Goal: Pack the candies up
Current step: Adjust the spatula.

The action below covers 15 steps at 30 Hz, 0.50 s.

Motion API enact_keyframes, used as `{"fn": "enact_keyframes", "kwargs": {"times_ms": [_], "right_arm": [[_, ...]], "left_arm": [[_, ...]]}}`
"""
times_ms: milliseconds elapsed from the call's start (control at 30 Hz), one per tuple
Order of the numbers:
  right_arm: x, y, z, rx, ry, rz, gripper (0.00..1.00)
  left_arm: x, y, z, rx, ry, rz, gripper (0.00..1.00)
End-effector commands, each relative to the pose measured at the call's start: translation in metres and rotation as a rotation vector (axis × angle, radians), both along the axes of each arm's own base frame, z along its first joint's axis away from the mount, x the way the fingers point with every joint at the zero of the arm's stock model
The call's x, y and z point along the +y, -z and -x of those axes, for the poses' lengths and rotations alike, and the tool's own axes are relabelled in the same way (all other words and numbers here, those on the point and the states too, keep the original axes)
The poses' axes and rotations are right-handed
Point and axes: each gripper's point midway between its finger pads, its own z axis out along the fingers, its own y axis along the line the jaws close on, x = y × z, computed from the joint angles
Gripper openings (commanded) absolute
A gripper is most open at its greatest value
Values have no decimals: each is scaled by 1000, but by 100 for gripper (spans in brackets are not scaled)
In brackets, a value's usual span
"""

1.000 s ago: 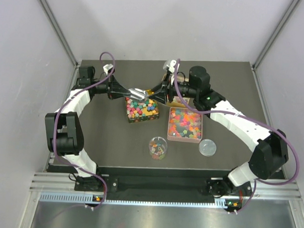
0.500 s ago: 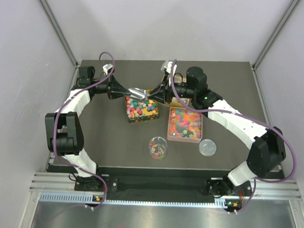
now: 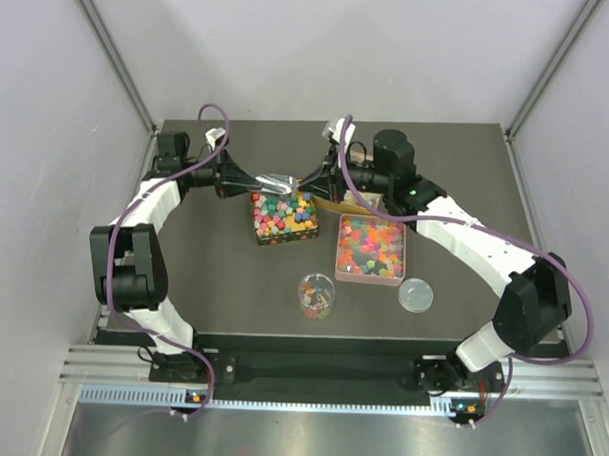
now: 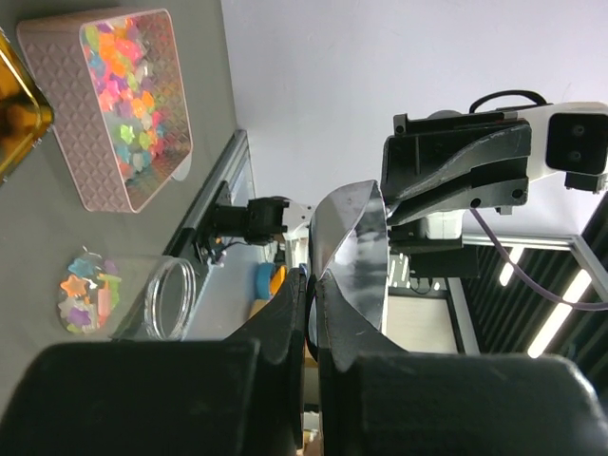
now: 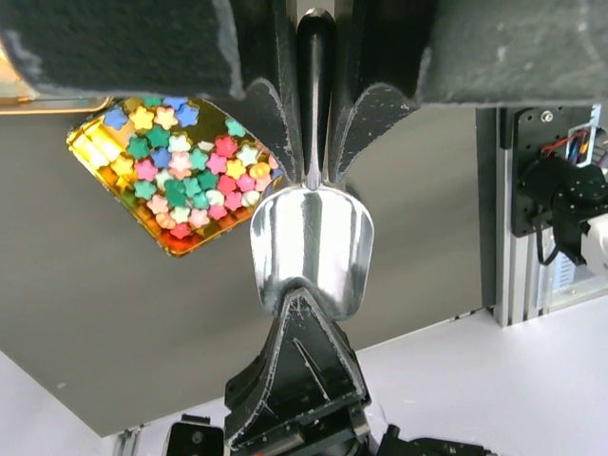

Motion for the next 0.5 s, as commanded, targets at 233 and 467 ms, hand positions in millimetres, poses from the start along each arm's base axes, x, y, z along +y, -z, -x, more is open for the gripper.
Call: {"fn": "enact_keyframes", "kwargs": {"times_ms": [233,467], "right_arm": [[-30,-9,2,-129,24,249,0],[-49,36,-14,-65,170,443,0]], "left_arm": [[18,-19,-20,-135,-71,-34,99],[44,50,-77,-460,-82,-732,99]]}}
